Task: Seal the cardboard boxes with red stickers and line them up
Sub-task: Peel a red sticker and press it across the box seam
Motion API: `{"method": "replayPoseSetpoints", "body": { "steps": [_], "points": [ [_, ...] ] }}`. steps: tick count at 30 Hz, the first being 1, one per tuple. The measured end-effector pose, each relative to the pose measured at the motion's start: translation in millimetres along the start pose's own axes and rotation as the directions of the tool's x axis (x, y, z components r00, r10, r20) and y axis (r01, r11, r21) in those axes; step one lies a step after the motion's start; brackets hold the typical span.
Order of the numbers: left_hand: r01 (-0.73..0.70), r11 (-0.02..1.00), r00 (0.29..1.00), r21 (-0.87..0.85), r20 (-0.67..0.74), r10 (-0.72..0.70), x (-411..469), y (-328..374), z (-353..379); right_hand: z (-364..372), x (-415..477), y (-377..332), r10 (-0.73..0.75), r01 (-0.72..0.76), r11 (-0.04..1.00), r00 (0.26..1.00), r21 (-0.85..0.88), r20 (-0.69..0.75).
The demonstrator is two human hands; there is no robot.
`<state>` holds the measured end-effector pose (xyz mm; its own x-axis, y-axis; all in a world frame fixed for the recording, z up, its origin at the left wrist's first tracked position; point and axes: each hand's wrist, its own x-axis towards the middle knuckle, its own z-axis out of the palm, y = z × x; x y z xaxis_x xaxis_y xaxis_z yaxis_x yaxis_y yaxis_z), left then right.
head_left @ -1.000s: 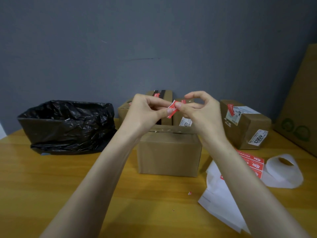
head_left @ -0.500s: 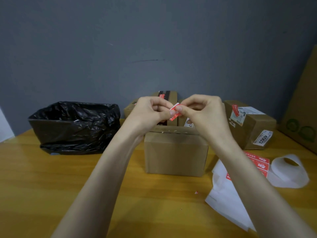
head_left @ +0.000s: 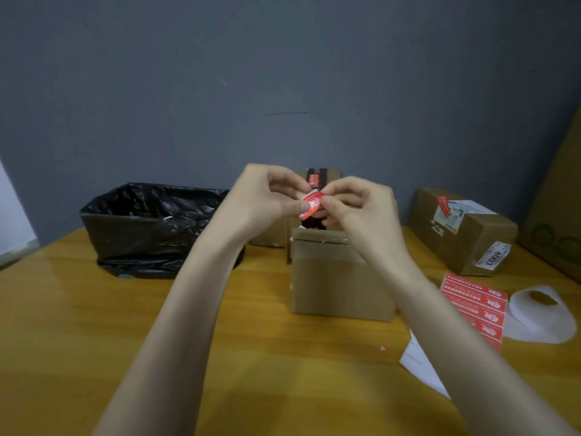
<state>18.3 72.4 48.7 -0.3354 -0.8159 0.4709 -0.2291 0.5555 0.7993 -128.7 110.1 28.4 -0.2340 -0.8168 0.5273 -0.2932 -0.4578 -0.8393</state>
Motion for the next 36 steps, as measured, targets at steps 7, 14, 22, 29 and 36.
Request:
{"method": "replayPoseSetpoints", "body": {
  "steps": [7, 14, 22, 29, 36],
  "points": [
    [0.1, 0.975, 0.983, 0.198, -0.171, -0.066, 3, -37, -57, 73, 28, 1, 0.12, -0.151, 0.969, 0.979, 0.193, 0.164],
    [0.198, 0.917, 0.944, 0.347, -0.319, -0.083, 5, -62, -113, 146, 57, 7, 0.073, -0.058, 0.996, 0.968, -0.071, 0.24],
    [0.298, 0.765, 0.921, 0.57, -0.382, -0.074, 38, -102, -148, 184, 92, 16, 0.135, 0.025, 0.898, 0.934, -0.439, 0.33],
    [0.423, 0.739, 0.884, 0.525, -0.418, -0.21, 38, -133, -141, 198, 89, 29, 0.171, 0.103, 0.869, 0.856, -0.485, 0.489],
    [0.443, 0.758, 0.87, 0.479, -0.433, -0.235, 34, -138, -138, 194, 88, 34, 0.151, 0.117, 0.875, 0.856, -0.47, 0.494]
  ]
}}
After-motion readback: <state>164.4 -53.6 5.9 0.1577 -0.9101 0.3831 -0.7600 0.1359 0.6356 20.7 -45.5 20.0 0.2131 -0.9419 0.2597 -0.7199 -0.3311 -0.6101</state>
